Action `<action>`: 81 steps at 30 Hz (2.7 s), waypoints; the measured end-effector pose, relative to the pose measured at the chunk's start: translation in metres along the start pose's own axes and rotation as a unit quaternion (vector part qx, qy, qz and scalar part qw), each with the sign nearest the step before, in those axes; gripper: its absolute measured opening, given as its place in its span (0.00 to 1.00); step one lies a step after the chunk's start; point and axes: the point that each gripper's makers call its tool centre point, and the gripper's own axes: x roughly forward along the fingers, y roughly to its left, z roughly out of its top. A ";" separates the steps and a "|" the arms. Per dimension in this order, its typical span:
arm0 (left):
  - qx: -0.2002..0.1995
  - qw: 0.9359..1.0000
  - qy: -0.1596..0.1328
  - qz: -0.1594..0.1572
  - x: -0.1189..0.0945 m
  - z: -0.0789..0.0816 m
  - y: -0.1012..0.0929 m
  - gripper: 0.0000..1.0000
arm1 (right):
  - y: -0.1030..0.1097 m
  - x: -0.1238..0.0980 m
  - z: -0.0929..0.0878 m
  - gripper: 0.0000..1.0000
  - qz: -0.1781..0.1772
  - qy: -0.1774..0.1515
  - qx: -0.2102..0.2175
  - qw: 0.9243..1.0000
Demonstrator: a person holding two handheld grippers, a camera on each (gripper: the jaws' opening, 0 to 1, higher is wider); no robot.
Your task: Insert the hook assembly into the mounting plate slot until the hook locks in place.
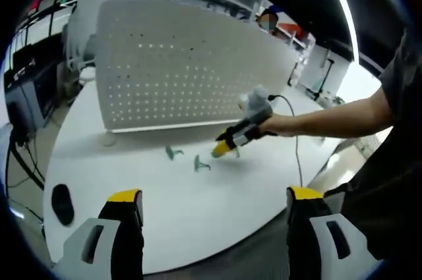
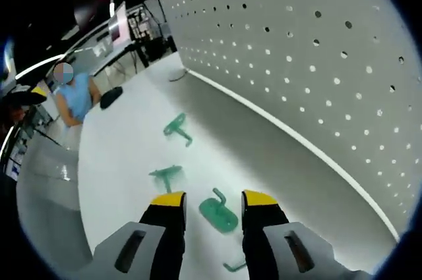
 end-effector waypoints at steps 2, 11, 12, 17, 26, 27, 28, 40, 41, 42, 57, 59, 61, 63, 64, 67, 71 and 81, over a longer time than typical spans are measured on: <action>-0.002 1.000 0.000 0.001 0.000 0.000 0.000 0.92 | -0.001 0.000 0.001 0.27 0.002 0.002 -0.009 1.000; -0.002 1.000 0.000 -0.001 0.003 0.003 0.001 0.91 | -0.001 0.000 0.000 0.23 0.005 0.006 -0.006 1.000; 0.000 1.000 0.001 -0.002 0.003 0.004 0.001 0.91 | 0.000 -0.001 0.000 0.22 0.007 0.005 -0.010 1.000; -0.001 1.000 0.002 -0.002 0.004 0.002 0.001 0.91 | 0.000 -0.001 0.001 0.09 0.015 0.009 -0.029 0.999; -0.004 1.000 0.007 -0.003 0.007 -0.004 -0.001 0.91 | 0.006 -0.007 -0.003 0.01 0.021 0.021 -0.052 0.998; -0.004 1.000 0.006 -0.003 0.007 -0.004 -0.001 0.91 | 0.006 -0.008 -0.004 0.01 0.022 0.022 -0.052 0.998; -0.005 1.000 0.005 -0.004 0.008 -0.004 -0.001 0.91 | 0.006 -0.009 -0.004 0.01 0.020 0.022 -0.051 0.998; -0.004 1.000 0.001 -0.008 0.008 -0.002 -0.004 0.91 | 0.002 -0.013 -0.006 0.00 0.002 0.010 -0.012 1.000; -0.002 1.000 0.001 -0.008 0.008 -0.002 -0.004 0.91 | 0.001 -0.013 -0.006 0.00 0.000 0.009 -0.012 1.000; -0.001 1.000 0.002 -0.008 0.008 -0.002 -0.004 0.91 | 0.000 -0.014 -0.006 0.00 -0.005 0.003 -0.006 1.000; 0.002 1.000 -0.014 -0.009 0.002 0.004 -0.008 0.93 | -0.002 -0.031 0.003 0.00 -0.021 -0.021 0.013 0.999; 0.002 1.000 -0.017 -0.008 0.001 0.004 -0.008 0.94 | -0.002 -0.032 0.005 0.00 -0.027 -0.020 0.007 0.999; 0.004 1.000 -0.018 -0.004 0.000 0.004 -0.007 0.94 | 0.000 -0.035 0.007 0.00 -0.028 -0.024 0.006 0.999; 0.006 1.000 -0.018 0.000 0.000 0.002 -0.005 0.94 | 0.001 -0.038 0.009 0.00 -0.029 -0.026 0.014 0.999; 0.007 1.000 -0.019 0.001 -0.001 0.002 -0.005 0.95 | 0.002 -0.039 0.010 0.00 -0.030 -0.027 0.015 0.999; 0.007 1.000 -0.022 0.002 -0.002 0.002 -0.006 0.96 | 0.005 -0.045 0.013 0.00 -0.035 -0.034 0.011 0.999; 0.009 1.000 -0.022 0.000 -0.002 0.000 -0.008 0.95 | 0.009 -0.053 0.017 0.00 -0.041 -0.048 0.006 0.998; 0.002 0.999 -0.034 -0.006 -0.002 0.005 -0.011 0.97 | 0.021 -0.078 0.023 0.00 -0.039 -0.058 0.022 0.997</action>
